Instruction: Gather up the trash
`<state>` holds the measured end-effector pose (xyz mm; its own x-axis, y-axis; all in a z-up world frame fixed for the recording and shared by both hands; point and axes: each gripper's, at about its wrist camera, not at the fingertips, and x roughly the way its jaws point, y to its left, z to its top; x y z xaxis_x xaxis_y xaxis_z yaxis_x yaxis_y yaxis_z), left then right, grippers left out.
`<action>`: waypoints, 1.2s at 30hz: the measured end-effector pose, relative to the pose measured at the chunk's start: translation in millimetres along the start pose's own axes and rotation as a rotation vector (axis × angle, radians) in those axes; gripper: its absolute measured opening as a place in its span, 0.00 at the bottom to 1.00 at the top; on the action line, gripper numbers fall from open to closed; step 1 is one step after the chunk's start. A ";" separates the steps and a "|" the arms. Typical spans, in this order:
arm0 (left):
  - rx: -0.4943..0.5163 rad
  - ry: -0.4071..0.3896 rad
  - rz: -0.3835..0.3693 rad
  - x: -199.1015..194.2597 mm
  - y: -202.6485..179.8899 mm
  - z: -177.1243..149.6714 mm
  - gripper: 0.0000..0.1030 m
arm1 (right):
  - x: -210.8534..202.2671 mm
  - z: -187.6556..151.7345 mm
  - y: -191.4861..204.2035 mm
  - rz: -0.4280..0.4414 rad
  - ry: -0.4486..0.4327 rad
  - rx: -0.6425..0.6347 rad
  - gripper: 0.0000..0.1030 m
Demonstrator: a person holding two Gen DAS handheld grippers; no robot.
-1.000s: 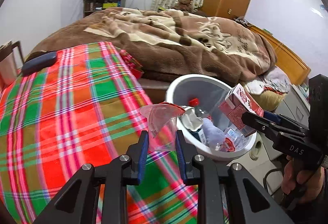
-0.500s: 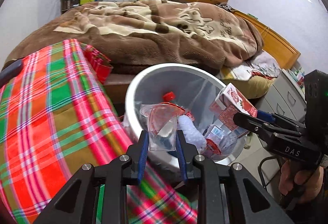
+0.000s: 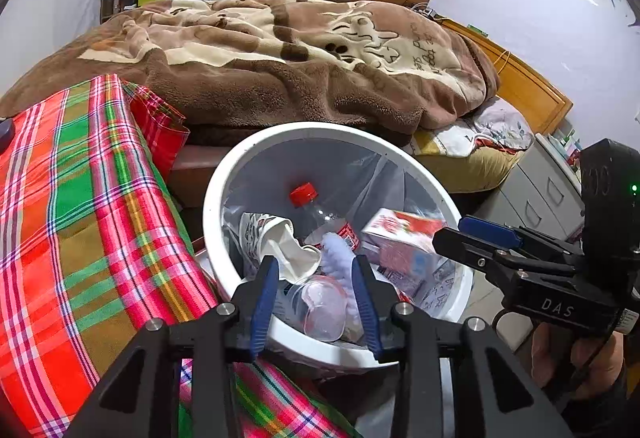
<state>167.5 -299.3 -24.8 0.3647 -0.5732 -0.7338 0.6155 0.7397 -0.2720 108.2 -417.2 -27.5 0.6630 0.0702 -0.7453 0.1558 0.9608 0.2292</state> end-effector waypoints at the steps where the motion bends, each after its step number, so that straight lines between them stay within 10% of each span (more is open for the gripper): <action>1: -0.003 -0.005 0.003 -2.5 1.0 -0.2 0.37 | -1.8 -0.4 0.4 0.001 -0.005 0.000 0.59; 36: -0.127 -0.166 0.300 -142.1 38.2 -84.3 0.37 | -51.0 -38.7 102.9 0.110 -0.062 -0.228 0.59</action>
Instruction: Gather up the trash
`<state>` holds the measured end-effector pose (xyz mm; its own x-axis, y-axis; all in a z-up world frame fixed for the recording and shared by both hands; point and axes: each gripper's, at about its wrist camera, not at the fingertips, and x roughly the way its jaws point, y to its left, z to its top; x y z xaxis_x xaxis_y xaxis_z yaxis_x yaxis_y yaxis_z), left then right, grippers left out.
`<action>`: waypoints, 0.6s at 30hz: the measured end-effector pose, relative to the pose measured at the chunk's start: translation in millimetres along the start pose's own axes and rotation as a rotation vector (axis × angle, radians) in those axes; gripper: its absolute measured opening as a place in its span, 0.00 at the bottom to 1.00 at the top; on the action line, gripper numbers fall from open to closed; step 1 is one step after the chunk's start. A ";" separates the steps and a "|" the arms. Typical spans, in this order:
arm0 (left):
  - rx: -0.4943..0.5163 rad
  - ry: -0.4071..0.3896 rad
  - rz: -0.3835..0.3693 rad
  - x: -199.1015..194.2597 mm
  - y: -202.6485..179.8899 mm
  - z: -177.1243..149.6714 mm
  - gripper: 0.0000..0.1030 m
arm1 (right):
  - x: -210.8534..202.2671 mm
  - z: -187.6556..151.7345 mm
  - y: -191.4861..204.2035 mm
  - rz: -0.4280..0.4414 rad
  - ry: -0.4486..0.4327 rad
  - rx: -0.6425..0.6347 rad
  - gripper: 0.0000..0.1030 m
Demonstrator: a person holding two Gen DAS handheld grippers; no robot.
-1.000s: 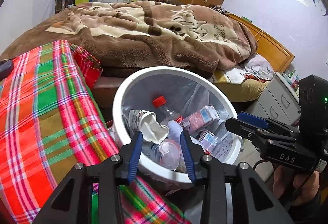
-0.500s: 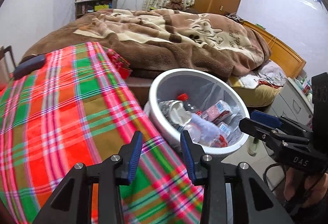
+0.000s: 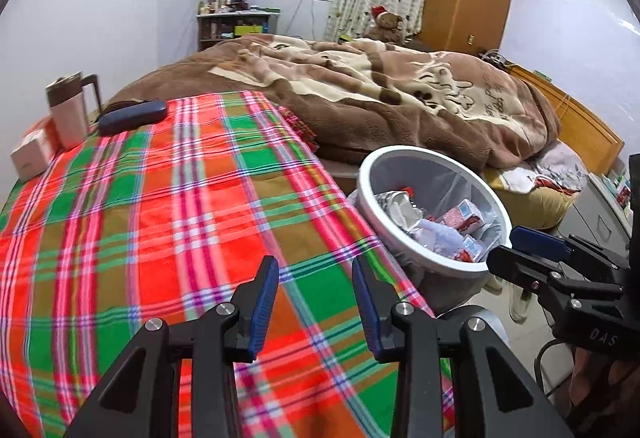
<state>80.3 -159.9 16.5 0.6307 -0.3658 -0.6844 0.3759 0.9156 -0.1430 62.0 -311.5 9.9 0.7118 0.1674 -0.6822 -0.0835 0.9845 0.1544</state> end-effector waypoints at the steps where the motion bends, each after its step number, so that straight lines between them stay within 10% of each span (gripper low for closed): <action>1: -0.002 -0.002 0.001 -2.4 1.6 -1.9 0.37 | -0.7 -1.1 3.3 0.005 0.000 -0.005 0.59; 18: -0.080 -0.027 0.081 -47.2 38.0 -40.9 0.37 | -11.1 -17.2 44.8 0.073 0.004 -0.080 0.59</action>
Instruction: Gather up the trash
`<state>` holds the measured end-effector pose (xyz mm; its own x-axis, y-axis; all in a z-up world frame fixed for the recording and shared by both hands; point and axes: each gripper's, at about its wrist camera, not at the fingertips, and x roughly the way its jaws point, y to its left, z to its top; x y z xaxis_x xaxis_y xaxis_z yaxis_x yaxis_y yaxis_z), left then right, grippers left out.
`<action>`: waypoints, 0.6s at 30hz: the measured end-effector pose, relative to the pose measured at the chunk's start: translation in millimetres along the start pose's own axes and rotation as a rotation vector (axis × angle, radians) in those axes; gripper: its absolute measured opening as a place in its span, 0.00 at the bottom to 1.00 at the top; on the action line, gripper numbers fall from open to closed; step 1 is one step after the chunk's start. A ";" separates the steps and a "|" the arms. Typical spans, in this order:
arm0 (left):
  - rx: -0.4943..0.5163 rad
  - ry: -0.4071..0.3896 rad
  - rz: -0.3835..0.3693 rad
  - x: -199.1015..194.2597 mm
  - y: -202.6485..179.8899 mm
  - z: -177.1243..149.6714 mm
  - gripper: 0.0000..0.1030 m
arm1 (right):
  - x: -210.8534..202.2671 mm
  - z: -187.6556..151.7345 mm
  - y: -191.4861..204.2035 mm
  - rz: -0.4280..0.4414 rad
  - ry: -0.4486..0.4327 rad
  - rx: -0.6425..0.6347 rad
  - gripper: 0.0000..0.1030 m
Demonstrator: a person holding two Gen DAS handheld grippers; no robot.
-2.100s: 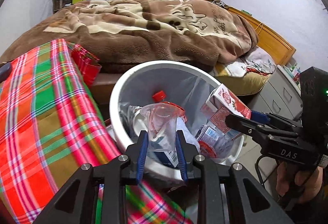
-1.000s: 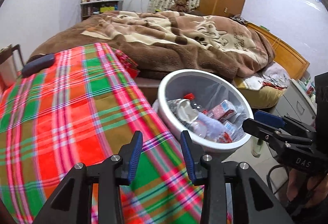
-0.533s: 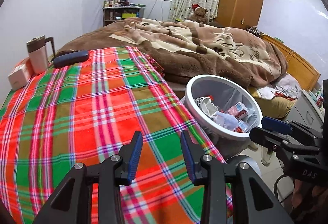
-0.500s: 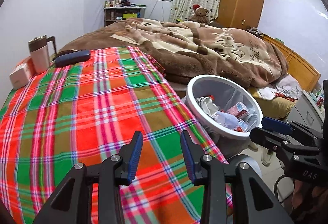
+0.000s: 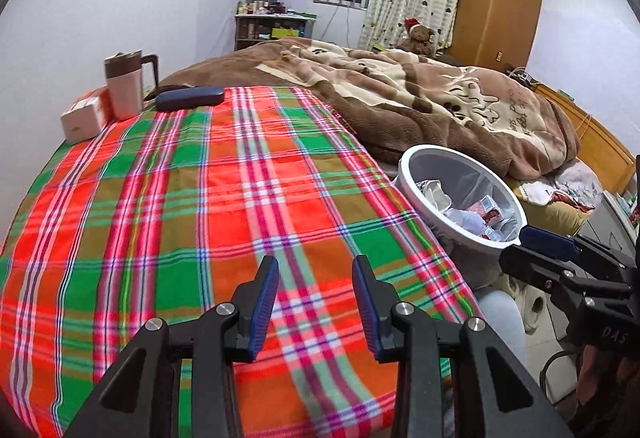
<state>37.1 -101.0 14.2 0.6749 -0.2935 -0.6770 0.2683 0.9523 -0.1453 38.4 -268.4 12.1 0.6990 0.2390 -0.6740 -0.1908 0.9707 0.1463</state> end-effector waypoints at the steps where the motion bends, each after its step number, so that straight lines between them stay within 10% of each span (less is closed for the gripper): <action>1: -0.003 0.001 0.005 -1.3 1.4 -2.2 0.37 | 0.5 0.0 1.5 0.004 0.001 -0.003 0.59; 18: -0.032 -0.007 0.049 -11.5 11.6 -10.8 0.37 | 1.1 -2.3 11.7 0.010 0.001 -0.013 0.59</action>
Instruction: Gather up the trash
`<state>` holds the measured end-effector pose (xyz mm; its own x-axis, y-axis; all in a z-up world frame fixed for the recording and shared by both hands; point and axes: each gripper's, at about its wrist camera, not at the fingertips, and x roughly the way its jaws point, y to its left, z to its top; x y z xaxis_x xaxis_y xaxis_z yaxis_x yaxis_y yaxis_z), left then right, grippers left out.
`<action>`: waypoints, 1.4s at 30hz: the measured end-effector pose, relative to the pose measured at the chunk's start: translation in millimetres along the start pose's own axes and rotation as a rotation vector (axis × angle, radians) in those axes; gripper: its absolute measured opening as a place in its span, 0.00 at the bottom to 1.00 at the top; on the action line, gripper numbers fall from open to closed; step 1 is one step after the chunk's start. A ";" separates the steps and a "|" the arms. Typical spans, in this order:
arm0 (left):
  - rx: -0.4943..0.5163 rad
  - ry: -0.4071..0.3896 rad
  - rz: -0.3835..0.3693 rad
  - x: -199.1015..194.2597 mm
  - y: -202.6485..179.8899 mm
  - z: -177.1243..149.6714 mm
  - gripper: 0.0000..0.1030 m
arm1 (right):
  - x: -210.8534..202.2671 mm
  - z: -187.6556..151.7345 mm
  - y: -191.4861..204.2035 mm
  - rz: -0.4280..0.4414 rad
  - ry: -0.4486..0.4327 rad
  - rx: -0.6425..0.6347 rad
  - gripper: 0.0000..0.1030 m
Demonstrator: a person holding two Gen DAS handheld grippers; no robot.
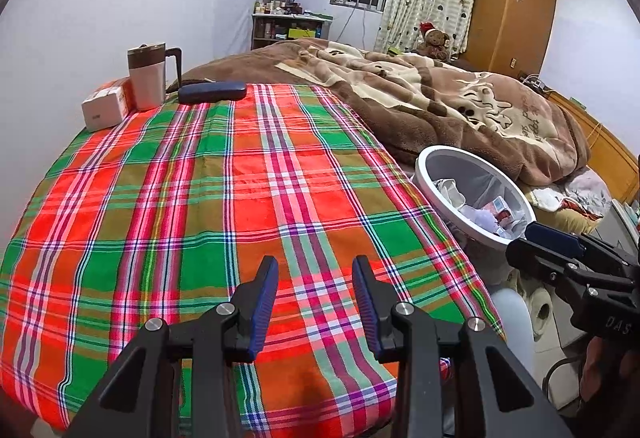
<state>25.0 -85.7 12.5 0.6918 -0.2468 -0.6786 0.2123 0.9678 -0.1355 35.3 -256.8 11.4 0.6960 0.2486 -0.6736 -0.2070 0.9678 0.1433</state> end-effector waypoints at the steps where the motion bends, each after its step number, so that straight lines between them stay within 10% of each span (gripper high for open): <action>1: 0.000 -0.002 0.007 -0.5 0.7 -0.1 0.37 | 0.2 -0.1 -0.4 0.000 0.000 -0.001 0.59; 42: -0.029 -0.002 0.041 -1.9 10.0 -1.4 0.37 | 3.8 0.9 5.8 0.010 0.007 -0.011 0.59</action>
<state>24.8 -75.4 11.5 0.7010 -0.2074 -0.6824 0.1640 0.9780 -0.1288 37.4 -250.3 10.3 0.6893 0.2579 -0.6771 -0.2215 0.9648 0.1420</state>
